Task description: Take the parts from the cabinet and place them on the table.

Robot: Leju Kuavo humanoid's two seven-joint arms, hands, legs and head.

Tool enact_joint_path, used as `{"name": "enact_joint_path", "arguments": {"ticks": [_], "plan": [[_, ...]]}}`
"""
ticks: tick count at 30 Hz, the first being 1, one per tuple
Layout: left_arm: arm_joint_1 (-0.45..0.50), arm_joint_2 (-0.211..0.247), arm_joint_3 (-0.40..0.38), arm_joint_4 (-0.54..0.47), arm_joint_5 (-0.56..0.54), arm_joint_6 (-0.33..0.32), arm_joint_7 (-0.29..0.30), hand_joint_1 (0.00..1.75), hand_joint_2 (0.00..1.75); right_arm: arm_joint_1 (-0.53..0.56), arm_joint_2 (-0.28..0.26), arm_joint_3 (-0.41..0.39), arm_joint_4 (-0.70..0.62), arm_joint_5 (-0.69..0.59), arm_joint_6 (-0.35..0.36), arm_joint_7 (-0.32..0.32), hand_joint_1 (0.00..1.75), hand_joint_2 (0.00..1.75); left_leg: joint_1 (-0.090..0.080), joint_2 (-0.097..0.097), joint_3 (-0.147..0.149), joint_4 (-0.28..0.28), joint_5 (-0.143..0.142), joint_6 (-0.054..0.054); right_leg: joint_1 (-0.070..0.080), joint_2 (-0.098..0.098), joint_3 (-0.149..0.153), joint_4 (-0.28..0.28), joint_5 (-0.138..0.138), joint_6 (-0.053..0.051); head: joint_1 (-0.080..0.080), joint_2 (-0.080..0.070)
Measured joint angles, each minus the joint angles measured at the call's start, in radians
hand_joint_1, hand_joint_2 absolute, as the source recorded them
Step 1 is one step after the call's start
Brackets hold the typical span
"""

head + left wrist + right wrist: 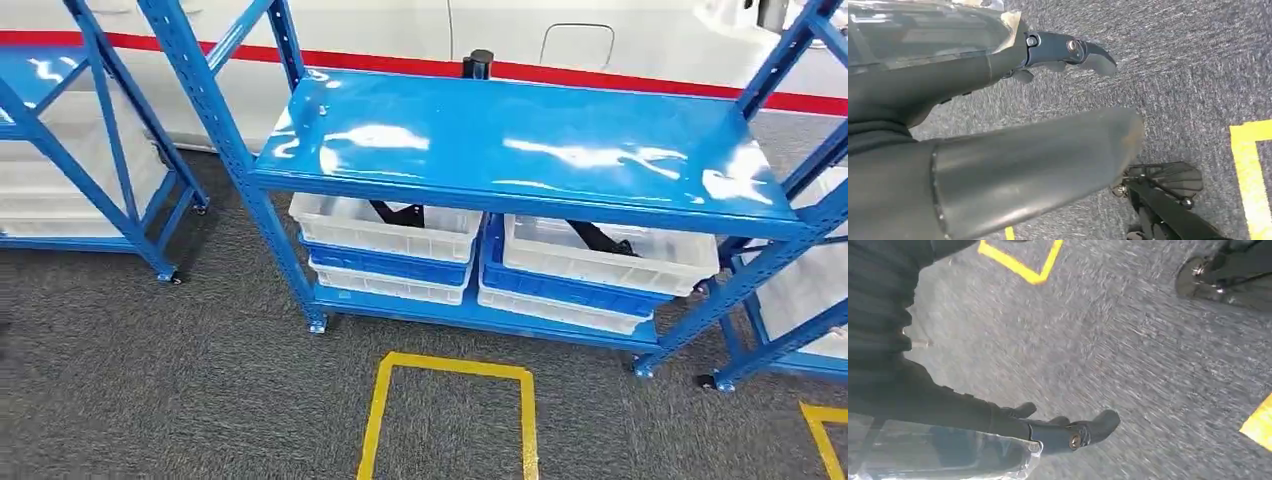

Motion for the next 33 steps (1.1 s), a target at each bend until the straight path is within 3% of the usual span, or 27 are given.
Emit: {"name": "enact_joint_path", "arguments": {"ticks": [2,3,4,10,11,13,15,18,19,33], "plan": [[0.002,0.001,0.0,0.0,0.0,0.003,0.01,0.0,0.0,-0.007,0.001,0.0,0.0,-0.003,-0.004,-0.007,0.0,0.0,0.003,-0.007,0.005,-0.002,-0.001,-0.007,0.001,-0.006,0.002,-0.005,0.002,-0.013,0.002,0.0],[0.004,0.001,0.0,0.0,0.0,0.007,0.012,0.0,0.0,-0.007,0.004,0.0,0.0,-0.005,-0.006,-0.011,0.0,0.0,0.004,-0.003,0.003,-0.003,-0.001,0.021,0.0,-0.006,0.004,-0.006,0.003,-0.012,0.0,0.0],[0.005,0.0,0.0,0.0,0.0,0.009,0.012,0.0,0.0,-0.008,0.003,0.0,0.0,-0.007,-0.009,-0.013,0.0,0.0,0.002,-0.001,0.004,-0.003,-0.004,0.041,0.001,-0.006,0.009,-0.006,0.003,-0.013,-0.002,0.0],[0.004,0.001,0.0,0.0,0.0,0.018,0.014,0.0,0.0,-0.008,0.006,0.0,0.0,-0.014,0.002,-0.014,0.0,0.0,0.003,0.011,0.013,-0.014,-0.001,0.041,0.006,0.001,0.013,-0.005,0.003,-0.02,-0.002,0.0],[0.004,0.001,0.0,0.0,0.0,0.017,0.014,0.0,1.75,-0.008,0.006,0.0,0.0,-0.017,0.007,-0.013,0.0,1.75,0.003,0.011,0.013,-0.015,-0.001,0.039,0.007,0.001,0.012,-0.005,0.003,-0.021,-0.001,0.0],[0.002,0.001,0.0,0.0,0.0,0.014,0.014,0.0,1.75,-0.009,0.007,-0.002,0.0,-0.022,0.016,-0.01,0.0,1.75,0.004,0.012,0.013,-0.016,-0.002,0.028,0.009,0.001,0.012,-0.005,0.002,-0.023,-0.002,0.0],[0.003,0.001,0.0,0.0,0.002,0.01,0.014,0.0,1.75,-0.008,0.007,-0.002,0.0,-0.028,0.013,-0.013,0.0,1.75,0.008,0.012,0.014,-0.018,-0.003,-0.007,0.011,0.001,0.013,-0.004,0.001,-0.024,-0.001,0.0],[0.012,-0.002,0.047,-0.01,-0.035,0.001,0.024,0.0,1.75,-0.001,0.008,-0.003,-0.005,-0.057,0.017,-0.009,0.0,1.75,0.008,0.012,0.014,-0.018,-0.004,-0.013,0.011,0.001,0.014,-0.004,0.0,-0.024,-0.001,0.0],[0.016,-0.003,0.069,-0.014,-0.054,-0.004,0.03,0.0,0.0,0.003,0.009,-0.003,-0.009,-0.069,0.019,-0.009,0.0,0.0,0.008,0.012,0.014,-0.018,-0.004,-0.013,0.011,0.001,0.014,-0.004,0.0,-0.024,-0.001,0.0],[0.087,-0.022,0.409,-0.084,-0.364,-0.097,0.081,0.0,0.0,0.058,0.019,-0.003,-0.078,-0.239,0.09,-0.01,0.0,0.0,0.0,0.013,0.015,-0.017,-0.005,-0.011,0.003,0.001,0.016,-0.007,0.0,-0.023,-0.001,0.0]]}}
